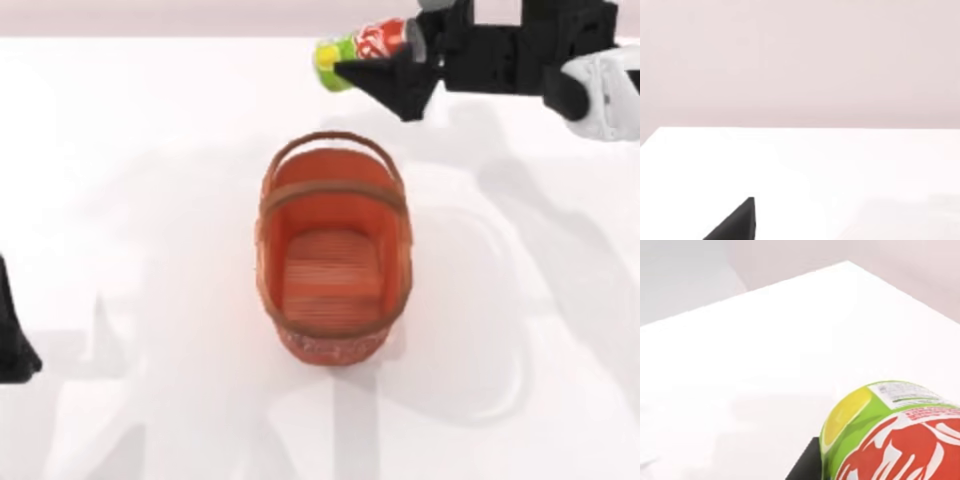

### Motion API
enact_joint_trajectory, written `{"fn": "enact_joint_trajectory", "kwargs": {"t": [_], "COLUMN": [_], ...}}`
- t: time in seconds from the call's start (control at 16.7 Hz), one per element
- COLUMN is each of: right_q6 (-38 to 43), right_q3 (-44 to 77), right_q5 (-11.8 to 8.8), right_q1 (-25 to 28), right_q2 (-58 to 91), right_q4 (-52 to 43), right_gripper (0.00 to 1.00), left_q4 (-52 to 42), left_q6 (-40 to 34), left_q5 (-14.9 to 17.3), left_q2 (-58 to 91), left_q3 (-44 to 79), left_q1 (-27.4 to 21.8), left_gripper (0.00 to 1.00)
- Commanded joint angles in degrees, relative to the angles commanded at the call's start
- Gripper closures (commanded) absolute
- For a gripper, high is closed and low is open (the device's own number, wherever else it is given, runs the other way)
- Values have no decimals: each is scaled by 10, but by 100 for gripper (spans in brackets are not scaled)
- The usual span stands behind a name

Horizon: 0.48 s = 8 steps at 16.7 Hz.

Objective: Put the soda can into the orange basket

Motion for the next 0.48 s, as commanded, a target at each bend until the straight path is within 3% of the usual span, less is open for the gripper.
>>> {"fn": "enact_joint_trajectory", "kwargs": {"t": [0.24,0.36,0.48], "right_q6": [46,58,64], "right_q3": [-65,-83,-91], "right_q5": [-93,-122,-135], "right_q1": [12,16,17], "right_q2": [-48,-64,-71], "right_q4": [160,204,224], "right_gripper": [100,100,100], "left_q4": [0,0,0], "left_q6": [0,0,0], "left_q5": [0,0,0], "left_q2": [0,0,0], "left_q3": [0,0,0], "left_q1": [0,0,0], "left_gripper": [0,0,0]}}
